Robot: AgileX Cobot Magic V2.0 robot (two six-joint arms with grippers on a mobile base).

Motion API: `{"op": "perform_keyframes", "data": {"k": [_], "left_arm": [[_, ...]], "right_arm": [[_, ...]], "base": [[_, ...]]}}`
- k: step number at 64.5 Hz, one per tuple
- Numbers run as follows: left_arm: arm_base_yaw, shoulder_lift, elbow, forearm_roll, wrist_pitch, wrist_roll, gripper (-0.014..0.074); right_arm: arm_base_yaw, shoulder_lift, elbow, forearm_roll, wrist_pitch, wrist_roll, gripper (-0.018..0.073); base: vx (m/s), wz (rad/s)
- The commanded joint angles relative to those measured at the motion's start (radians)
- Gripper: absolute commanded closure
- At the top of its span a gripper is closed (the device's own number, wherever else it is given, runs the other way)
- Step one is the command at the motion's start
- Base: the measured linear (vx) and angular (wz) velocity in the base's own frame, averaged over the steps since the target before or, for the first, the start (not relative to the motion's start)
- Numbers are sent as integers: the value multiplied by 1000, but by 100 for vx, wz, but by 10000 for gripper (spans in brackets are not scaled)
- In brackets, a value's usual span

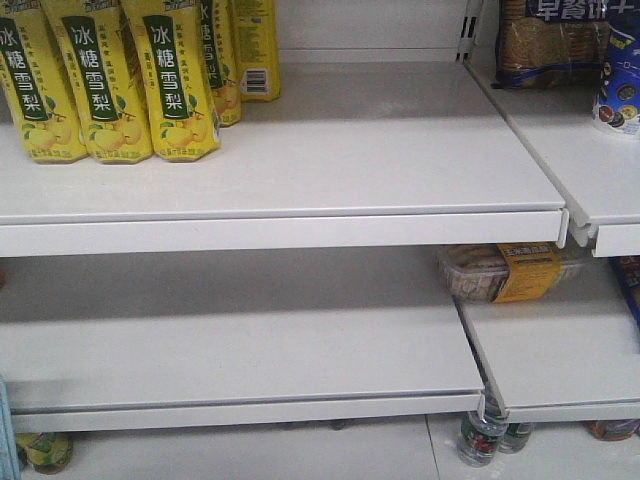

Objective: Place coke in basket with both arms

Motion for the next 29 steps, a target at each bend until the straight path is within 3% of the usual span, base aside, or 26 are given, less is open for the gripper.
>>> {"op": "perform_keyframes", "data": {"k": [1,29], "left_arm": [[1,-20,2,38,-162,38,603],[1,-20,2,38,-162,38,603]], "right_arm": [[-6,-18,15,-12,-77,-5,564],[-6,-18,15,-12,-77,-5,564]], "base": [[0,0],[0,0]]}}
